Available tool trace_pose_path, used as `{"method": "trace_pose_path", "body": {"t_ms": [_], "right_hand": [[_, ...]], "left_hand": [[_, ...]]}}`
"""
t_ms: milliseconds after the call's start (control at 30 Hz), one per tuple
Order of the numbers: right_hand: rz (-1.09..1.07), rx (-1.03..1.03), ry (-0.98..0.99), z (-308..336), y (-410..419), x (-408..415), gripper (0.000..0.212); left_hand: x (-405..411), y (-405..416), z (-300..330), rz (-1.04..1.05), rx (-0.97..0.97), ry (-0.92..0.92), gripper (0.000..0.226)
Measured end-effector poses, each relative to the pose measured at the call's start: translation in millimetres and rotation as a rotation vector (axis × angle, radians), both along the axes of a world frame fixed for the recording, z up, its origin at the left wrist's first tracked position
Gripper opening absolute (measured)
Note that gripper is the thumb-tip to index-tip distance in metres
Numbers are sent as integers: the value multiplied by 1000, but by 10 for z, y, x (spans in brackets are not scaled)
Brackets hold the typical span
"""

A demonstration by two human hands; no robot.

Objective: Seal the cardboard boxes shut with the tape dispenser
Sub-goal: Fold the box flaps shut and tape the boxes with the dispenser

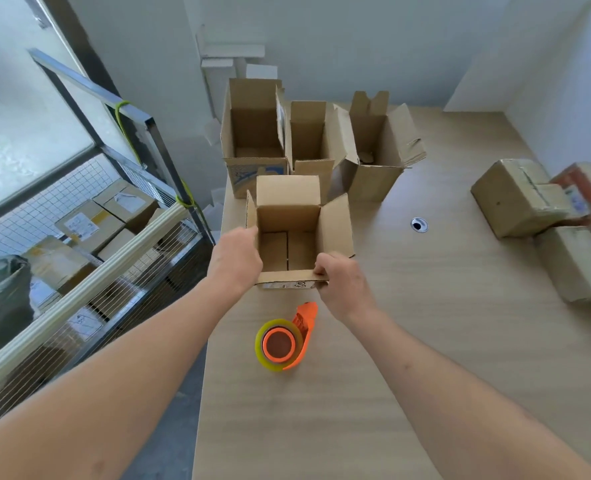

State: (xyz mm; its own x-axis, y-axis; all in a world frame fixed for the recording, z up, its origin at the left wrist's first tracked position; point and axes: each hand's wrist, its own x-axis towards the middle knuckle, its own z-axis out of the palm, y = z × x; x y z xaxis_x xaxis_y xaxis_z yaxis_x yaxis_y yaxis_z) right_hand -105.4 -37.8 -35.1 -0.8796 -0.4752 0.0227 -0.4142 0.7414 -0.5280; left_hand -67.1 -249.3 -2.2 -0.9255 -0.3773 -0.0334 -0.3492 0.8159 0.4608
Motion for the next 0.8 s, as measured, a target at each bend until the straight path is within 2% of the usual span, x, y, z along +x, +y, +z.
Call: {"method": "trace_pose_path", "body": {"t_ms": [200,333,467,667,800], "right_hand": [[-74,-55,34,154,787,-7,23],[-41,-70,56,123,1440,-32,25],[0,-60,-77,48,1925,-31,23],[4,-75,-133,-70,2323,-29,22],[66,-95,-125,-134,2433,-19,28]], "left_hand": [[-36,736,122,-31,48,62,43],[-41,1351,98,-92,76,64,42],[-73,1811,-22,-141,53,41,37],[-28,2164,-178,-171,123,64,28],[8,2236,-316,-144,134,-28,30]]}}
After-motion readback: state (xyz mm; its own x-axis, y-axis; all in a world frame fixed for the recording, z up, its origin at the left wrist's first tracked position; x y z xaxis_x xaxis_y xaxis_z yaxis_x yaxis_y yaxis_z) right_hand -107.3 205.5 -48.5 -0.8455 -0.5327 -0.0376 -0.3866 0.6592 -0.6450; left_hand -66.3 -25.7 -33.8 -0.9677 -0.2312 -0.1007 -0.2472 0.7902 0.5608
